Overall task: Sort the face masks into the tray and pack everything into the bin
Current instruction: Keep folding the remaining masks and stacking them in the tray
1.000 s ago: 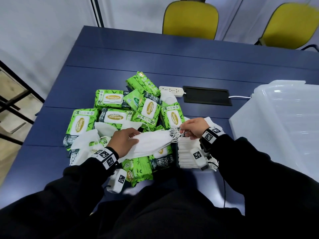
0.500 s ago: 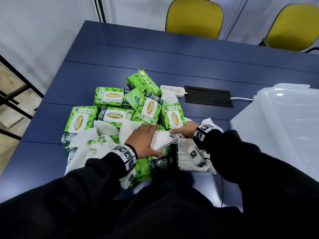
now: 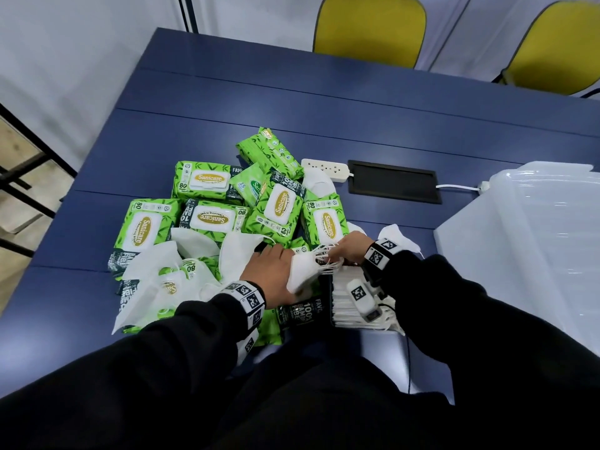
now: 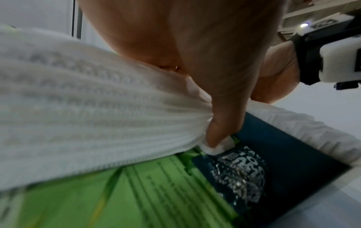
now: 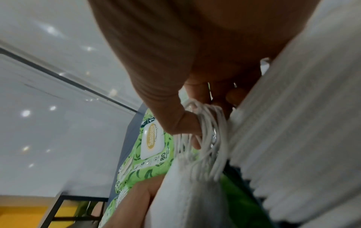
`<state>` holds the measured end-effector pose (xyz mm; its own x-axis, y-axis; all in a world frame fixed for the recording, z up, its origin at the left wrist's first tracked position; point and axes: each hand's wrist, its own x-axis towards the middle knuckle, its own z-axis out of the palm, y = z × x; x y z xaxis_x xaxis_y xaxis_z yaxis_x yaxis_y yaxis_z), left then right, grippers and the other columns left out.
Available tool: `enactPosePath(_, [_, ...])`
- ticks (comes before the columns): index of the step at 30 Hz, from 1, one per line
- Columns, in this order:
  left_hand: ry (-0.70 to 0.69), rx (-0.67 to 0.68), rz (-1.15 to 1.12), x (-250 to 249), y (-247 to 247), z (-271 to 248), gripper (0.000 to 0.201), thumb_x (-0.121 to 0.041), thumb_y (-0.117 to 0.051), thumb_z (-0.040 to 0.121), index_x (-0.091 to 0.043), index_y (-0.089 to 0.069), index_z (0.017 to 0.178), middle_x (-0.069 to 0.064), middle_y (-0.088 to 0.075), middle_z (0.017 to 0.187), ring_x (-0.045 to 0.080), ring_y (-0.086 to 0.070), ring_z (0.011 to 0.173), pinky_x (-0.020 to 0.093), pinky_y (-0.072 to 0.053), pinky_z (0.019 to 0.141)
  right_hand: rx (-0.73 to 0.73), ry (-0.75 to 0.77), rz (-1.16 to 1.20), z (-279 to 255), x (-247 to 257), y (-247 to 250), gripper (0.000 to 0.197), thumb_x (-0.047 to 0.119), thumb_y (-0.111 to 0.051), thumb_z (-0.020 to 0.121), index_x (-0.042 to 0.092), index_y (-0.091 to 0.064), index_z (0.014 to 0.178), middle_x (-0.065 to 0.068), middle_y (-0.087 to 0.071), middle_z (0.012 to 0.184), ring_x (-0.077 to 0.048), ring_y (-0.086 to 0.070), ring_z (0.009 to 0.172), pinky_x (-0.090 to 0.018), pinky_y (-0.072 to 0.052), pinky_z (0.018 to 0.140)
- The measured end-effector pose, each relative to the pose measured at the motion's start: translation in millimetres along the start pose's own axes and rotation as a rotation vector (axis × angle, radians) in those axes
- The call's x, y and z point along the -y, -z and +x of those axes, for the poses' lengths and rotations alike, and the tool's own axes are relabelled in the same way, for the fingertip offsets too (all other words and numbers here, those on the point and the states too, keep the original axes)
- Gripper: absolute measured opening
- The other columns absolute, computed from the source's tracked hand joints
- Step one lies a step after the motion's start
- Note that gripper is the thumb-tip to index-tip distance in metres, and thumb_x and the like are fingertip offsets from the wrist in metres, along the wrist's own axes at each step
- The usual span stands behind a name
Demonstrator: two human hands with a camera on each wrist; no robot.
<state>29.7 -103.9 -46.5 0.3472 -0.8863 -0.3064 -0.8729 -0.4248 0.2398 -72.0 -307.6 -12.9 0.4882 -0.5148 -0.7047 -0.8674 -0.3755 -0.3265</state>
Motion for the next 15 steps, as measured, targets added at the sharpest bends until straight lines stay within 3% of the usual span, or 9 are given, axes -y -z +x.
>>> enactPosePath(2, [-0.003,-0.011,-0.002,0,-2,-3,0.091,-0.082,-0.058,0.073,-0.018,-0.044,0.136,0.005,-0.048,0.125,0.028,-0.049,0.112,0.042,-0.044,0.092,0.017,0.039,0.034,-4,-4,9,0.018,0.023,-0.081,0.082,0.007,-0.074,0.078,-0.009,-0.064,0.080,-0.019,-0.055,0.077,-0.026,-0.041,0.062])
enactPosePath(4, [-0.016,-0.026,-0.002,2,-4,-5,0.087,-0.073,-0.062,0.074,-0.018,-0.041,0.138,0.005,-0.047,0.127,0.028,-0.049,0.113,0.041,-0.044,0.091,0.056,0.078,0.073,-9,-8,15,0.013,0.020,-0.073,0.088,0.017,-0.071,0.076,-0.004,-0.064,0.086,-0.017,-0.054,0.086,-0.025,-0.042,0.074])
enactPosePath(6, [-0.018,-0.031,-0.006,2,-1,-7,0.087,-0.076,-0.051,0.072,-0.019,-0.040,0.137,0.004,-0.052,0.126,0.028,-0.053,0.111,0.041,-0.043,0.090,0.067,0.112,0.111,-13,-11,17,0.025,0.016,-0.070,0.091,0.022,-0.065,0.068,0.004,-0.060,0.077,-0.015,-0.052,0.080,-0.026,-0.041,0.071])
enactPosePath(8, [-0.015,-0.015,-0.023,0,3,-10,0.095,-0.081,-0.032,0.066,-0.020,-0.039,0.138,0.003,-0.057,0.125,0.028,-0.057,0.109,0.041,-0.043,0.092,0.041,0.099,0.216,-13,-14,17,0.023,0.012,-0.068,0.088,0.013,-0.064,0.066,0.000,-0.057,0.071,-0.018,-0.050,0.073,-0.029,-0.039,0.066])
enactPosePath(10, [-0.022,-0.020,-0.067,-1,9,-13,0.099,-0.082,-0.028,0.064,-0.020,-0.037,0.140,0.004,-0.058,0.127,0.028,-0.059,0.108,0.040,-0.044,0.090,0.028,0.104,0.298,-15,-16,14,0.020,0.008,-0.066,0.086,0.009,-0.061,0.067,-0.004,-0.057,0.071,-0.022,-0.051,0.075,-0.031,-0.040,0.069])
enactPosePath(12, [-0.029,-0.036,-0.148,0,15,-16,0.092,-0.076,-0.048,0.068,-0.019,-0.039,0.140,0.005,-0.059,0.127,0.029,-0.060,0.104,0.036,-0.043,0.079,-0.007,0.113,0.468,-22,-19,13,0.017,0.008,-0.069,0.087,0.009,-0.062,0.071,-0.006,-0.061,0.074,-0.023,-0.057,0.074,-0.031,-0.046,0.070])
enactPosePath(13, [-0.022,-0.045,-0.193,1,21,-16,0.086,-0.066,-0.063,0.071,-0.019,-0.039,0.139,0.005,-0.059,0.125,0.029,-0.060,0.101,0.035,-0.042,0.074,-0.052,0.129,0.529,-25,-20,13,0.016,0.019,-0.075,0.085,0.010,-0.063,0.078,-0.006,-0.065,0.080,-0.022,-0.061,0.076,-0.033,-0.049,0.072])
enactPosePath(15, [0.024,-0.066,-0.298,4,32,-18,0.082,-0.047,-0.078,0.070,-0.021,-0.038,0.137,0.004,-0.060,0.119,0.027,-0.059,0.094,0.033,-0.041,0.069,-0.164,0.163,0.560,-33,-24,17,0.051,0.057,-0.079,0.070,0.015,-0.064,0.094,-0.005,-0.070,0.101,-0.021,-0.065,0.091,-0.038,-0.051,0.079])
